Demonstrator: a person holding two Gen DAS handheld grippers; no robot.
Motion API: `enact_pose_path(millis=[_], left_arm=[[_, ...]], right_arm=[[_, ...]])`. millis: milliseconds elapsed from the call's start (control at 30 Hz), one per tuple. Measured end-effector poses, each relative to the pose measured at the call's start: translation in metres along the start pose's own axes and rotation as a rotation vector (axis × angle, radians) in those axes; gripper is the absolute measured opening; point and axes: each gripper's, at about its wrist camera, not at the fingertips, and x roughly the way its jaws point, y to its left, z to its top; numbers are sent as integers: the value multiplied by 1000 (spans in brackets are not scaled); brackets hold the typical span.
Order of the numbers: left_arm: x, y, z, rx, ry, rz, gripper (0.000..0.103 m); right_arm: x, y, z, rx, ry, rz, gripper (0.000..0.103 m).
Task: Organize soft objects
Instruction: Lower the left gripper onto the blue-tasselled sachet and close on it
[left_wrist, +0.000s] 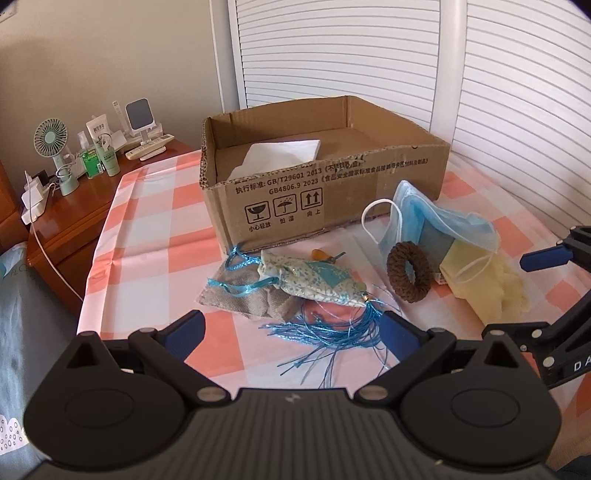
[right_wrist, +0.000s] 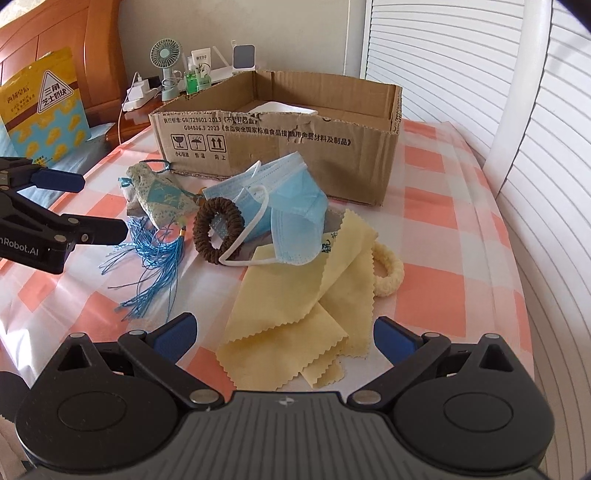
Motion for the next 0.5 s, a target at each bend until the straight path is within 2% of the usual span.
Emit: enact_pose_path(millis=[300, 400, 500], left_arm=[[12, -5, 5, 13, -7, -27, 100], [15, -5, 7, 3, -8, -47, 100], [18, -9, 10, 18, -4, -22, 100]], right_arm=[[15, 5, -4, -66, -20, -29, 103], [17, 2, -3, -60, -28, -14, 103], [18, 1, -3, -63, -38, -10, 103]])
